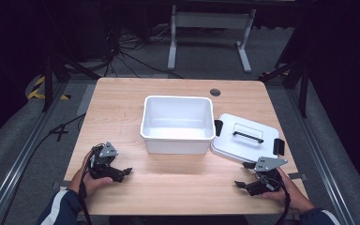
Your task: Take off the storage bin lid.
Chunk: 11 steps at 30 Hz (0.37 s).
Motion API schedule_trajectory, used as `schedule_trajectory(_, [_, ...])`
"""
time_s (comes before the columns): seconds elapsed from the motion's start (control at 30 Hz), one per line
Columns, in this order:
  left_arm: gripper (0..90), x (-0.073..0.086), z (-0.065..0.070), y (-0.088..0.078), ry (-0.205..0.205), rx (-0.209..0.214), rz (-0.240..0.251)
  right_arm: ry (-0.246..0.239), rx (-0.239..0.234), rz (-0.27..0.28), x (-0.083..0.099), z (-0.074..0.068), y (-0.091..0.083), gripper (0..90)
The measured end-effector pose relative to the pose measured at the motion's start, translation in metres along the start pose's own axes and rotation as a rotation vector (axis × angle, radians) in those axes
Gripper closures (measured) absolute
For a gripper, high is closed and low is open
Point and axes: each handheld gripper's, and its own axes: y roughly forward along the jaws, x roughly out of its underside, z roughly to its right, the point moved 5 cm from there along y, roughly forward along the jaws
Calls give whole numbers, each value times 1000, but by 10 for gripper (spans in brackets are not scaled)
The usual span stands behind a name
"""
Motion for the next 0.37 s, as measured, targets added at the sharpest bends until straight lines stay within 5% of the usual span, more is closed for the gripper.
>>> schedule_trajectory(0.37, [2, 0, 0, 0, -1, 0, 0, 0, 0, 0, 0, 0, 0, 195])
